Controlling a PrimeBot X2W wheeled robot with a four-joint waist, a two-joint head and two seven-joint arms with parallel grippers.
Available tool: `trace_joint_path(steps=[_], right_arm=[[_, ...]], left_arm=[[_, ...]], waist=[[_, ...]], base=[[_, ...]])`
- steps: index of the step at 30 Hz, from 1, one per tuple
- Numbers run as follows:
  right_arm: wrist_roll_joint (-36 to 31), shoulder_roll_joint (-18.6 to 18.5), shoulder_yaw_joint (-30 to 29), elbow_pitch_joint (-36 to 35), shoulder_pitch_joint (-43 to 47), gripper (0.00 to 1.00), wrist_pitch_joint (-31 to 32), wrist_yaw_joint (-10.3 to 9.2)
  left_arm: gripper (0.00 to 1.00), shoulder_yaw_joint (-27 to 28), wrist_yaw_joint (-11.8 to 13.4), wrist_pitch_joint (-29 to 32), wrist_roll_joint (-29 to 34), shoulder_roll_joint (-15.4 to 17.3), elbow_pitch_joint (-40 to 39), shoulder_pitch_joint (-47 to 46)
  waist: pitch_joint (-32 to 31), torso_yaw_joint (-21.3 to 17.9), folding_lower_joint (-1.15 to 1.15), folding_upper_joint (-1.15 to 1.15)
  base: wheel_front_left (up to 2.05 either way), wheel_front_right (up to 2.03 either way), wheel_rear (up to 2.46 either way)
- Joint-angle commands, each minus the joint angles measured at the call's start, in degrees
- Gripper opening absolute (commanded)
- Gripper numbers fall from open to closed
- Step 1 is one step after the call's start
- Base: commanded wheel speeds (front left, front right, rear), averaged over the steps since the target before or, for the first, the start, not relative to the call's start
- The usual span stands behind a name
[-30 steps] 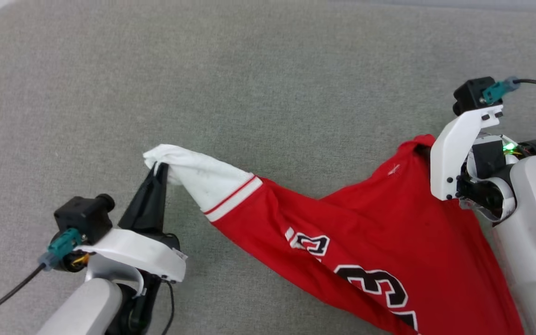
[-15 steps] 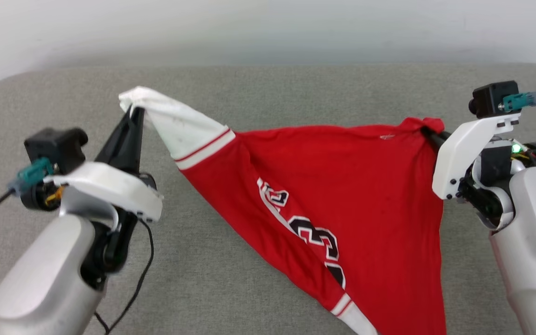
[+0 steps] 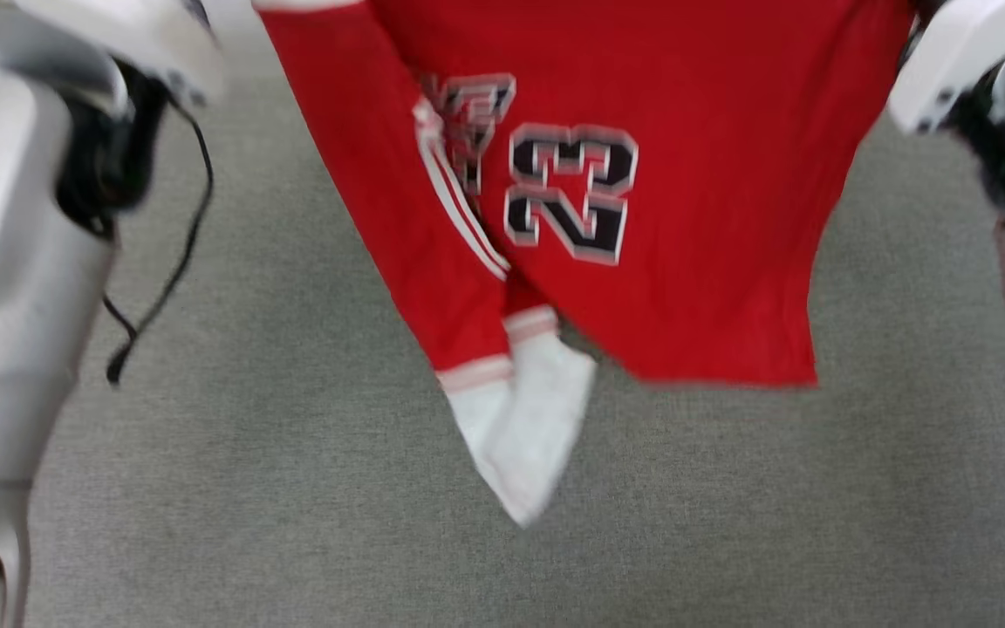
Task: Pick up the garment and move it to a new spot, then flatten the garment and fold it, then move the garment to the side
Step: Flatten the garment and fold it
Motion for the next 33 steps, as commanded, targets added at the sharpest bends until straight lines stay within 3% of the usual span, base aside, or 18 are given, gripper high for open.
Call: trace_joint_path(steps=[1,12,20,25,33], right_arm=[[-0.7,-0.05,-0.61,0.8,-4.28,0.0,-1.63,-0.02],[-1.87,-0.11,-2.75,4.15,-26.29,0.0,-10.06,-0.03],[-1.88,-1.15,-1.66,7.24,-37.51,0.0,-13.37,-0.03],[-1.22,-1.53,-0.01,10.49,-41.47,0.0,-14.84,-0.03],[0.46,-0.98,4.27,17.18,-42.12,0.0,-16.37,-0.03]], left_arm=[[0.0,0.63,-0.36,-0.97,0.99,-0.42,2.36,-5.06],[0.0,2.75,-2.61,-3.91,4.56,0.02,13.03,-30.08],[0.0,3.27,-3.07,-3.99,5.76,0.48,15.35,-41.3],[0.0,2.92,-3.73,-3.81,5.45,-0.25,16.44,-43.02],[0.0,2.89,-5.68,-3.15,2.69,-1.78,20.03,-38.49]], waist=[[3.39,-0.68,0.0,0.0],[14.2,-2.58,0.0,0.0],[22.06,-3.1,0.0,0.0],[26.12,-2.74,0.0,0.0],[28.25,-2.01,0.0,0.0]], base=[[0.0,0.0,0.0],[0.0,0.0,0.0],[0.0,0.0,0.0],[0.0,0.0,0.0],[0.0,0.0,0.0]])
